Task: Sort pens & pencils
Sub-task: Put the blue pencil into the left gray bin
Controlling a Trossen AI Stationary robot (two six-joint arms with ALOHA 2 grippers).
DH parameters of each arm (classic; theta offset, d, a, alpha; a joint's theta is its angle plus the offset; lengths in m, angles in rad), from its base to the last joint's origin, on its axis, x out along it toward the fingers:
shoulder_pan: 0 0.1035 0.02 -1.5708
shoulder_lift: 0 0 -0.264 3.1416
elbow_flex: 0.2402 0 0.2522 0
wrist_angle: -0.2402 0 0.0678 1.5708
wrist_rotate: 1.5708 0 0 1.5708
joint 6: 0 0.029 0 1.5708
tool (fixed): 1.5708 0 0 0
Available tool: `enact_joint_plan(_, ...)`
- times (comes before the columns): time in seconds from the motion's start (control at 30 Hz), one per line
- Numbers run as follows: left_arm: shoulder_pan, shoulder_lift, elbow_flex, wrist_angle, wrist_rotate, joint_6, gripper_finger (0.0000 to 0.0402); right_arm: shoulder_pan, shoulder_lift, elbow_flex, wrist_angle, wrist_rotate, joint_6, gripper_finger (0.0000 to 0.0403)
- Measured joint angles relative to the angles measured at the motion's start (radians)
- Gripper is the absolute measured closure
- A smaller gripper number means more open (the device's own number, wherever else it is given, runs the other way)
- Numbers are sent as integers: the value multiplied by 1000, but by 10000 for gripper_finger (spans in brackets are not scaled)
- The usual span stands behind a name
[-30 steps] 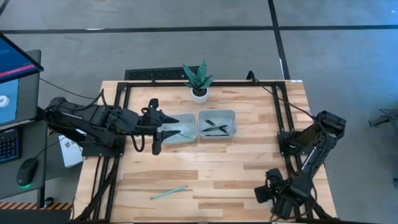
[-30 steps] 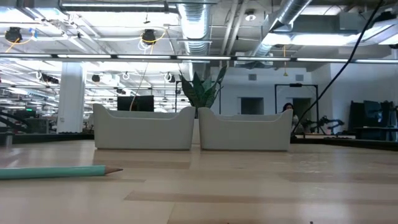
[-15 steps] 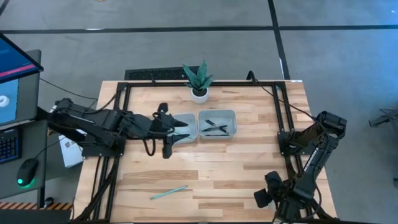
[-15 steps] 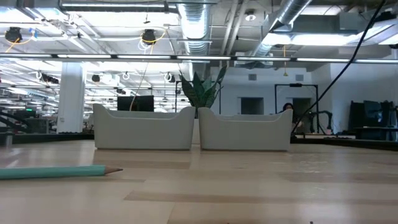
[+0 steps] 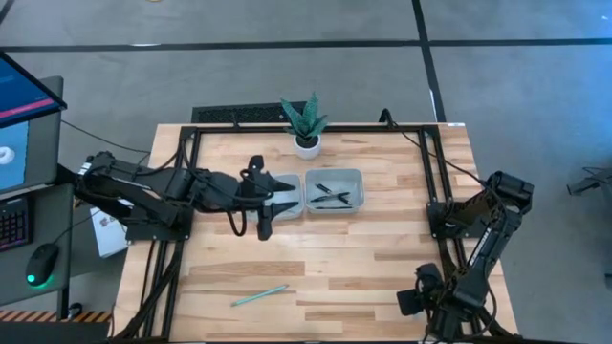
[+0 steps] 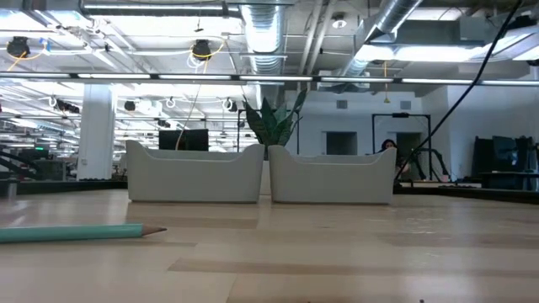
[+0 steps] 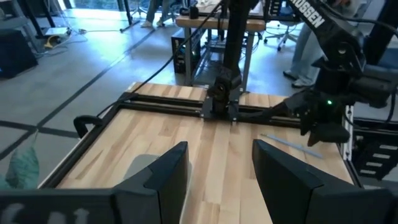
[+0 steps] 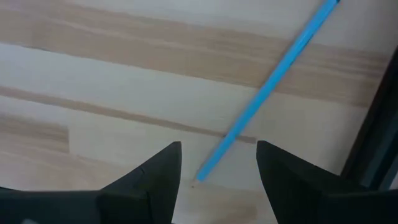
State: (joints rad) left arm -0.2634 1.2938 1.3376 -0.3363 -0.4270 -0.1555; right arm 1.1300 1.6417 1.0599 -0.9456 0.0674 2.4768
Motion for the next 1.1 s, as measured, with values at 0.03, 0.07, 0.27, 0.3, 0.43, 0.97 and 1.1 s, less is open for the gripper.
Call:
enact_joint_plan(0.03, 0, 0, 0, 0, 0, 0, 232, -5, 0, 0, -5, 0, 1, 173)
enact_joint_plan(0.07, 0, 0, 0, -3, 3, 0, 232, -7, 0, 0, -14, -1, 2, 173)
enact_joint_plan(0.27, 0, 0, 0, -6, 3, 0, 232, -15, 58, 0, -37, -77, -9, 173)
enact_joint_plan(0.3, 0, 0, 0, -7, 3, 0, 232, -15, 77, 0, -24, -82, -9, 173)
enact_joint_plan(0.43, 0, 0, 0, -9, 9, -1, 232, -11, 141, -1, 42, -90, -9, 173)
enact_joint_plan(0.97, 0, 0, 0, -5, 25, -25, 232, -37, 209, 1, 116, -34, -24, 173)
enact_joint_plan(1.1, 0, 0, 0, -5, 25, -25, 232, -35, 210, 1, 116, -29, -24, 173)
